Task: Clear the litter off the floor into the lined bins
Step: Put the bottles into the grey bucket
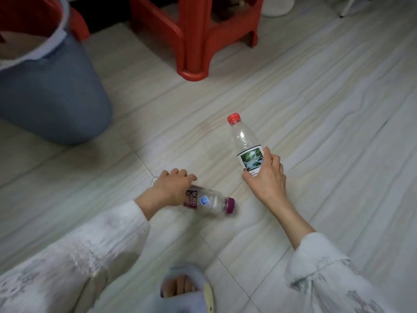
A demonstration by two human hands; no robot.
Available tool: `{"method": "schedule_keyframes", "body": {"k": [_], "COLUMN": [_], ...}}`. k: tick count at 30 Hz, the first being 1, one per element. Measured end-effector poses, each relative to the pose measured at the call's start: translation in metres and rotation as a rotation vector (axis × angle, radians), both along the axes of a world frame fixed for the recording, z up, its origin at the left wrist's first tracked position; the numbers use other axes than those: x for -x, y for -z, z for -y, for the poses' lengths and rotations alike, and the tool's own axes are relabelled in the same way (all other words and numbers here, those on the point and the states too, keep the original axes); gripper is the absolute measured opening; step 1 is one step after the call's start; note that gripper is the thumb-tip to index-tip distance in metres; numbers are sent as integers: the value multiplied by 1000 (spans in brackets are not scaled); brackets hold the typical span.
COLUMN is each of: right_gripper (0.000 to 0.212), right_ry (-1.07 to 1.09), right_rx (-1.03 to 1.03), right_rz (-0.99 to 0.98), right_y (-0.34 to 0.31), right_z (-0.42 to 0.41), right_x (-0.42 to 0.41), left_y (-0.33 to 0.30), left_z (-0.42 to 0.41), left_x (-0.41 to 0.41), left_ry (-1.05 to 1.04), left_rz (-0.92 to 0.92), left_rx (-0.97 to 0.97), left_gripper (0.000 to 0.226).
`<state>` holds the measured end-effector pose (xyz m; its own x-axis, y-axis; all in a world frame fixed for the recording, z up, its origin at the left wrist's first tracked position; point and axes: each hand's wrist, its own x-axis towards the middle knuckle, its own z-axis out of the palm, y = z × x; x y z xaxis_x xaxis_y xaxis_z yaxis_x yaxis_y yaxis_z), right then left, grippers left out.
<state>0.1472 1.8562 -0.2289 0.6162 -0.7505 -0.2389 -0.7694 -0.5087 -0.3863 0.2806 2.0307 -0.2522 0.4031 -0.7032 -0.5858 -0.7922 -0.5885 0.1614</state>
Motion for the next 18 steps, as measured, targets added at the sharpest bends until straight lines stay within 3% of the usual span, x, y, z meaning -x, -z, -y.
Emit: {"method": "schedule_keyframes", "body": {"k": [8,14,18], "right_gripper": [82,76,77], "right_ry": [-189,-361,-417], "right_rx": [-189,-34,95], "right_rz": [-166,-385,-331], "right_y": [19,26,30], "right_z": [-72,-91,-94], "right_x": [-32,-49,-75], "left_y": [-2,-3,11], "left_z": [-127,-115,-102], "left_x": [-79,-61,-46], "left_ry": [-418,-307,-153], "left_rz": [143,84,136], "left_rx": [-148,131,58], "left_gripper": [57,68,81]}}
